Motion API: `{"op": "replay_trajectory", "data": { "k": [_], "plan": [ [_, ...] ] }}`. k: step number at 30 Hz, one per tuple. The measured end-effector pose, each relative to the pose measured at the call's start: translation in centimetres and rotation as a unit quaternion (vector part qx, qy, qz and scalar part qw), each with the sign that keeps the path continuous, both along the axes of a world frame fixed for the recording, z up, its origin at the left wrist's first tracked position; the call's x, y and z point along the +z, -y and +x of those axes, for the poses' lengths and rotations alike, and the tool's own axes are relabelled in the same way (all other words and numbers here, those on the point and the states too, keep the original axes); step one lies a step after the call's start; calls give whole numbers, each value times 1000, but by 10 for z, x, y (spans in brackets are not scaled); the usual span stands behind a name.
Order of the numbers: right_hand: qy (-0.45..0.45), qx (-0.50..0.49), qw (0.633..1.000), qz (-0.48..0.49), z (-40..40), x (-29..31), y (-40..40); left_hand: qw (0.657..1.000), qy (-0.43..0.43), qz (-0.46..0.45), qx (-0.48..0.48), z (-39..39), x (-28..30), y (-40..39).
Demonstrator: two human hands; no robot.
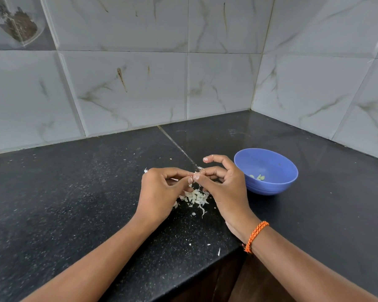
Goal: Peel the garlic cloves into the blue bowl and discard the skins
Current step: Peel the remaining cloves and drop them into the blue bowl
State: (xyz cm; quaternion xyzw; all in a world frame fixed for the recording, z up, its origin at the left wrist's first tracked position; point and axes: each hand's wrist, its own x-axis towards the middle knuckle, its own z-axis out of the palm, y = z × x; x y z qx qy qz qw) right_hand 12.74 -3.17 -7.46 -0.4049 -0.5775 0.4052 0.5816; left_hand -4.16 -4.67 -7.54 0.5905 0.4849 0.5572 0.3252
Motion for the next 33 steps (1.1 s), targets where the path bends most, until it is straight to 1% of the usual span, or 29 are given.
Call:
{"op": "replay_trajectory", "data": {
  "k": [5, 12, 17, 23, 26, 29, 33],
  "plan": [
    [20, 9, 1000, 14, -2, -4, 0, 999, 33, -12, -11, 0, -1, 0],
    [60, 17, 997, 48, -7, -5, 0, 987, 135, -51, -65, 0, 3, 2],
    [142, -45, 983, 102, -8, -7, 1, 987, 139, -50, -60, -2, 4, 3],
    [132, -94, 976, 143, -5, -6, 2, 987, 151, -41, -25, -5, 2, -2],
    [157, -101, 970, 154, -3, -7, 0, 987, 153, -40, -25, -5, 2, -3],
    [185, -100, 967, 143, -4, -7, -1, 988, 145, -43, -31, -5, 1, -2],
    [201, -111, 963, 143, -1, -7, -5, 987, 149, -52, -27, -5, 1, -2]
  ]
}}
